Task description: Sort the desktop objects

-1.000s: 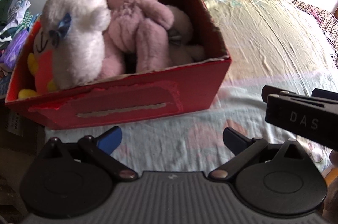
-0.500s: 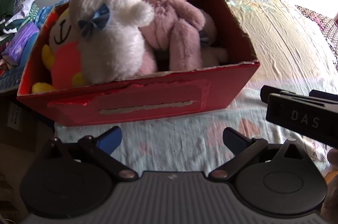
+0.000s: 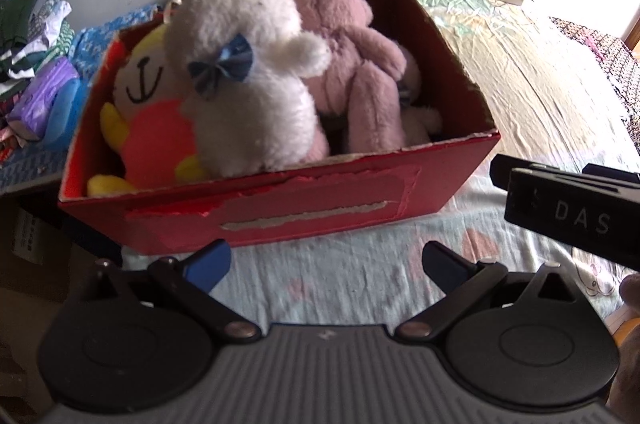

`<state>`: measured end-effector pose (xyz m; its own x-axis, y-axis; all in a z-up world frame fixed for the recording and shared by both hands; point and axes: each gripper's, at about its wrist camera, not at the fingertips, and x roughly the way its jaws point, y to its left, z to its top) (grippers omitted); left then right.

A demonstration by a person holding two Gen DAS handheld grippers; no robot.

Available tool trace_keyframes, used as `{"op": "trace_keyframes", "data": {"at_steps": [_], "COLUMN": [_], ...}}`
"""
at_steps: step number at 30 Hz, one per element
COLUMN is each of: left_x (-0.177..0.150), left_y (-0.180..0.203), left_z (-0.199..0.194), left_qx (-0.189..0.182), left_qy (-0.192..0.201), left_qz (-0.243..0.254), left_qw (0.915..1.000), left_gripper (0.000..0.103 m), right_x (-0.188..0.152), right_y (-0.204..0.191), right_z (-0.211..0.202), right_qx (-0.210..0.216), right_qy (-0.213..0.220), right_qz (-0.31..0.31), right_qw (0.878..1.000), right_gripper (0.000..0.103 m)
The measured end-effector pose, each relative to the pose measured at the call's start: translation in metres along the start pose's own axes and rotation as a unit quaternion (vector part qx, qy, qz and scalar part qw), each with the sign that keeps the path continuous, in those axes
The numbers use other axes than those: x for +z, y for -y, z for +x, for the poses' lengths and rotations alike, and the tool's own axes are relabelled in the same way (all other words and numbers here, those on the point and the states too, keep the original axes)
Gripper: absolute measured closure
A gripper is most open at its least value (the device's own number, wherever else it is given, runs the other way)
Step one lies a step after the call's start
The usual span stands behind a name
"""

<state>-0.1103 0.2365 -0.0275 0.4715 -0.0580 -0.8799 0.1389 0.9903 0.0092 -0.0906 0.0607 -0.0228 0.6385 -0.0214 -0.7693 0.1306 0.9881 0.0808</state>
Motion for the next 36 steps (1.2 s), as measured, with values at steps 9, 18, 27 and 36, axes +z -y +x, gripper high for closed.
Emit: {"op": "trace_keyframes", "data": {"at_steps": [9, 18, 27, 36], "left_x": [0.002, 0.015, 0.04, 0.061], "left_y": [-0.024, -0.038, -0.049, -0.061], "left_z": [-0.018, -0.043, -0.054, -0.053], "left_qx": [0.0, 0.029, 0.06, 0.095], "left_qy": [0.018, 0.048, 0.058, 0.055], "left_qz": [-0.008, -0.013, -0.027, -0.039], "left_qw": [0.9998, 0.9983, 0.9961, 0.9932], "left_gripper": [0.001, 0.001, 0.001, 0.001], "right_x": [-0.004, 0.009, 0.029, 0.046], "right_y": [-0.018, -0.034, -0.043, -0.056], "right_z": [-0.012, -0.037, -0.047, -0.043], "right_qx": [-0.001, 0.005, 0.041, 0.089], "right_qy": [0.011, 0.06, 0.093, 0.093], "right_qz": [0.003, -0.008, -0.015, -0.021], "right_qw": [1.0, 0.998, 0.995, 0.991], "right_gripper": [0.016, 0.02, 0.022, 0.028]}}
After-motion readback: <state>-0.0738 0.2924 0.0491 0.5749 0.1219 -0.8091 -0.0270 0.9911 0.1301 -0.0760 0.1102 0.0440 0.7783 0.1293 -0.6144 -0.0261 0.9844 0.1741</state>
